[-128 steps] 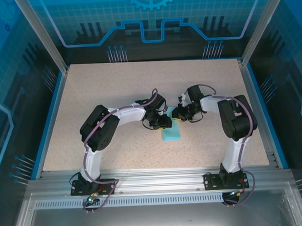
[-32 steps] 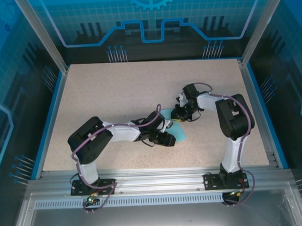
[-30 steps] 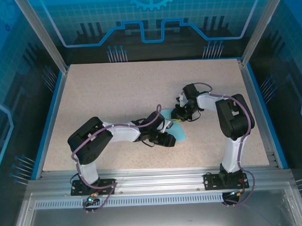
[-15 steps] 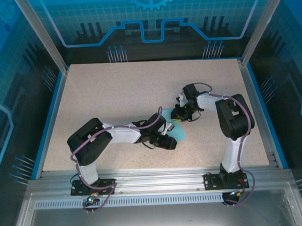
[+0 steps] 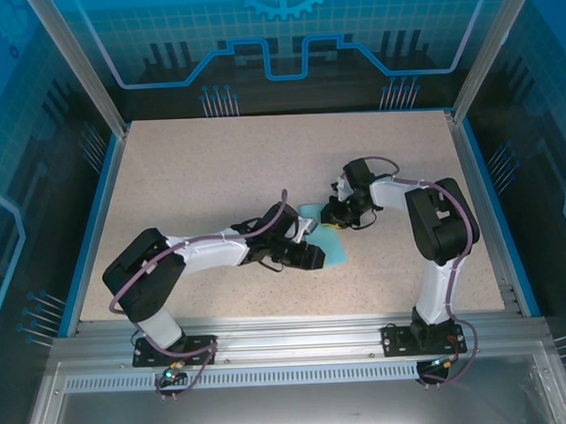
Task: Fold a paper plane with a square sheet of paper (fold left side to right side)
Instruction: First fold the square sheet of paper in half at the center of the table, then hold the square sheet of paper at the center of the table.
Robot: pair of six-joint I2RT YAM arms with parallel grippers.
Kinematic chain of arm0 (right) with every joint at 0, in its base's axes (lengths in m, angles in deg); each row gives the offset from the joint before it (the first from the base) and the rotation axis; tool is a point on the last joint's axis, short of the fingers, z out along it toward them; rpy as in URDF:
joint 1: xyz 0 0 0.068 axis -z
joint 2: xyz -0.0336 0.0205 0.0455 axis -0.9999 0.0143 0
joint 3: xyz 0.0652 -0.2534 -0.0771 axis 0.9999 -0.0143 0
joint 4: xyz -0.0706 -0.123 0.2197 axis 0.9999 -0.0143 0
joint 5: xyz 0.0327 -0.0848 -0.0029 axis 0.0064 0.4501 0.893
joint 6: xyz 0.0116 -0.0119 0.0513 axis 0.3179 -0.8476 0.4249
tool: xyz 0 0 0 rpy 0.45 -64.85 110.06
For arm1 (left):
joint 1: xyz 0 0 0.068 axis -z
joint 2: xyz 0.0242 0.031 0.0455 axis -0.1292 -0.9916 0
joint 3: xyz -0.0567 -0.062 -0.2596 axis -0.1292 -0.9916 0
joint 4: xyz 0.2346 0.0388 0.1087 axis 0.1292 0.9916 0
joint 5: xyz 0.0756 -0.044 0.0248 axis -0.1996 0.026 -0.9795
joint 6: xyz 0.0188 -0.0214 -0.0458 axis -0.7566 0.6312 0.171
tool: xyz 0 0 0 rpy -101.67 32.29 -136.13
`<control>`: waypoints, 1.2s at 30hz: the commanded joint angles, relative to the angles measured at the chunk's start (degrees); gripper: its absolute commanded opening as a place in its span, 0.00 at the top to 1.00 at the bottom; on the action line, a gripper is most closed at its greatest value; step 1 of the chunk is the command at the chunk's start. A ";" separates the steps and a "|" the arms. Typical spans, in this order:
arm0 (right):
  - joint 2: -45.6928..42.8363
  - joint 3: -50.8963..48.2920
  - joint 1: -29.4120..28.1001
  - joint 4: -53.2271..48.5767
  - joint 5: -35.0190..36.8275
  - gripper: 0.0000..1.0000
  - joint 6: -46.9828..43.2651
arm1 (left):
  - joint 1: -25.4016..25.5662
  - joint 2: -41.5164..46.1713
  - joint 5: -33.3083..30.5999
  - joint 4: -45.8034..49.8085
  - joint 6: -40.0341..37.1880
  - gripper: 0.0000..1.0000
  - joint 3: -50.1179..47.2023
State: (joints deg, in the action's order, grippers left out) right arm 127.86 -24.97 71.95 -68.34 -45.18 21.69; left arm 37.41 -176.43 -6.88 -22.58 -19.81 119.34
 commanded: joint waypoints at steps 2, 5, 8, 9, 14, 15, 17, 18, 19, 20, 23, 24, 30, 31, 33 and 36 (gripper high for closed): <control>0.80 -3.04 -1.44 -2.34 3.33 0.81 1.51 | -0.97 -6.03 1.23 0.96 -0.12 0.48 5.88; 0.50 -3.28 -1.40 -2.03 3.26 0.82 1.44 | -0.98 -9.85 0.58 1.80 -0.33 0.48 9.34; 0.16 -3.35 -1.42 -1.50 2.48 0.81 1.35 | -0.92 -12.51 -0.06 2.23 -0.07 0.48 11.07; 0.01 -3.44 -1.42 -1.02 2.09 0.81 1.34 | -0.97 -13.17 -0.20 2.28 0.12 0.48 11.37; -2.34 -1.96 -0.90 -0.09 -0.69 0.79 1.36 | -0.72 -15.10 -1.25 4.32 -0.09 0.48 11.54; -3.10 -1.28 -0.62 -0.49 -0.83 0.79 1.14 | -0.64 -15.27 -1.39 4.43 0.00 0.48 11.37; -5.37 -0.04 -0.07 -1.70 -0.99 0.78 0.35 | -0.29 -15.59 -1.73 4.76 0.14 0.48 11.05; -6.42 0.29 0.33 -2.50 -0.98 0.78 -0.07 | -0.01 -15.71 -2.06 4.99 0.13 0.48 10.95; -7.90 0.43 0.73 -3.28 -0.93 0.78 -0.62 | 0.23 -15.88 -2.46 5.31 0.13 0.48 10.96; -9.33 0.38 1.31 -4.12 -0.69 0.78 -1.18 | 0.45 -15.97 -2.81 5.66 0.21 0.48 10.96; -14.07 -1.73 3.04 -6.54 0.43 0.78 -2.70 | 0.86 -16.08 -3.44 6.12 0.31 0.48 11.04; -15.47 -2.76 3.55 -7.44 0.83 0.79 -3.13 | 1.00 -16.16 -3.61 6.40 0.36 0.48 11.20; -22.87 -12.12 5.10 -10.91 1.09 0.90 -6.86 | 1.22 -16.52 -4.38 8.18 0.38 0.48 12.52; -24.21 -14.94 5.05 -9.66 -0.80 0.91 -6.39 | 1.22 -16.44 -4.55 8.25 0.32 0.48 12.62; -26.17 -19.31 4.63 -6.96 -3.75 0.92 -4.98 | 1.22 -16.43 -4.78 8.34 0.46 0.48 12.63; -27.19 -23.71 3.71 -4.18 -4.15 0.93 -3.50 | 1.33 -16.34 -5.12 8.52 0.48 0.48 12.72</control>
State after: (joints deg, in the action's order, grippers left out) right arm 102.20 -46.13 76.56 -74.15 -46.44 17.29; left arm 37.94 -190.99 -10.42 -18.12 -19.59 131.82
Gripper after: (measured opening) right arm 0.078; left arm 0.519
